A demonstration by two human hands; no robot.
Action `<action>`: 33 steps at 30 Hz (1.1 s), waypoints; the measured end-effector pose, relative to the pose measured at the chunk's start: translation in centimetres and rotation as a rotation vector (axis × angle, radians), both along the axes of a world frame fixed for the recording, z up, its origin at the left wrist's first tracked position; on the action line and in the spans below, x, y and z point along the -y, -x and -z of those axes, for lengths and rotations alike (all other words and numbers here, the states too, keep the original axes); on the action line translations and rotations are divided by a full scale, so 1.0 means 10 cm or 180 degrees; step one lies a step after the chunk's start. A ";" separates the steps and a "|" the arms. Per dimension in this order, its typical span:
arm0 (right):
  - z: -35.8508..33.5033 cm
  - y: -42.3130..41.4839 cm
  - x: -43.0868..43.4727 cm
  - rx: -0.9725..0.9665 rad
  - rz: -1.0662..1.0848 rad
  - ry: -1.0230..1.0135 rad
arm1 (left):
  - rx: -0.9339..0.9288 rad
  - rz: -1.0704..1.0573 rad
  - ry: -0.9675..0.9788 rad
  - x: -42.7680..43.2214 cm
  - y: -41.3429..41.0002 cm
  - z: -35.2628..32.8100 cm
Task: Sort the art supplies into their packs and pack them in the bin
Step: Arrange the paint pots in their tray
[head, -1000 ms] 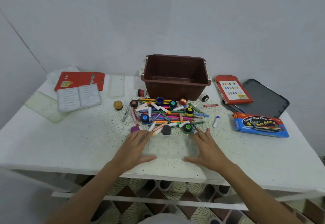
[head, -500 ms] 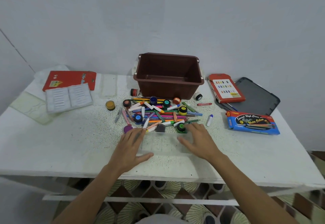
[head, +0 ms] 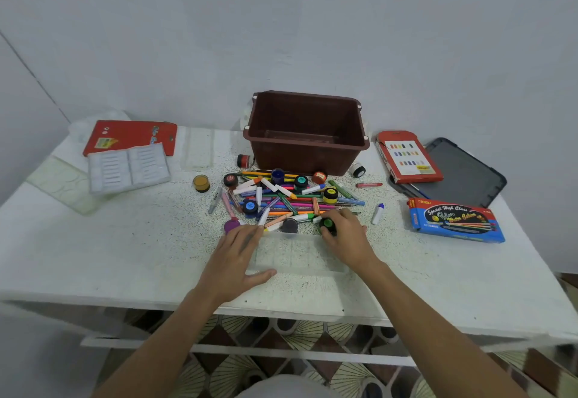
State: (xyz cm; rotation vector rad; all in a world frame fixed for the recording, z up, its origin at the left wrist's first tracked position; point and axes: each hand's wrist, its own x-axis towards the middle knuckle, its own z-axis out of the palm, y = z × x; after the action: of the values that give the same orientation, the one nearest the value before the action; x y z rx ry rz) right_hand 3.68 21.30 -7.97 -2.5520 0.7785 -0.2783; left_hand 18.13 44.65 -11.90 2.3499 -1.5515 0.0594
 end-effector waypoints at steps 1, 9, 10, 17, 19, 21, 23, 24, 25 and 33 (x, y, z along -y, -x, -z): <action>-0.02 0.01 0.00 0.0011 -0.0005 -0.0009 | -0.0004 0.0003 0.0003 0.00 0.00 0.00; -0.50 0.25 0.11 0.0594 0.0007 -0.0251 | -0.0045 -0.0004 0.0063 0.00 -0.01 0.02; -0.54 0.29 0.11 0.0600 -0.0023 -0.0274 | -0.0055 -0.0005 0.0081 0.00 -0.01 0.02; -0.51 0.54 0.00 0.0420 -0.0389 -0.0169 | -0.0047 -0.0017 0.0105 0.01 0.00 0.02; -0.41 0.57 -0.01 0.0294 -0.0532 -0.0015 | -0.0035 -0.0026 0.0111 0.01 0.00 0.02; -0.31 0.59 0.00 0.0188 -0.0608 0.0124 | -0.0036 -0.0025 0.0112 0.01 0.00 0.02; -0.21 0.62 0.00 0.0148 -0.0655 0.0259 | -0.0036 -0.0024 0.0118 0.01 0.00 0.03; -0.16 0.62 0.00 0.0154 -0.0688 0.0341 | -0.0033 -0.0024 0.0120 0.01 0.00 0.03; -0.11 0.62 0.00 0.0163 -0.0733 0.0421 | -0.0028 -0.0024 0.0123 0.01 0.00 0.03; 0.02 0.66 -0.09 0.0423 -0.0565 0.0679 | 0.0007 -0.0016 0.0188 0.00 0.00 0.05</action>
State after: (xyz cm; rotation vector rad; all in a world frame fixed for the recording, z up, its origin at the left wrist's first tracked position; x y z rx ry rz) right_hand -2.94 22.22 -8.22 -2.7458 0.4919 -0.4906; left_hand 18.17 44.62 -12.35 2.3089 -1.5240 0.1075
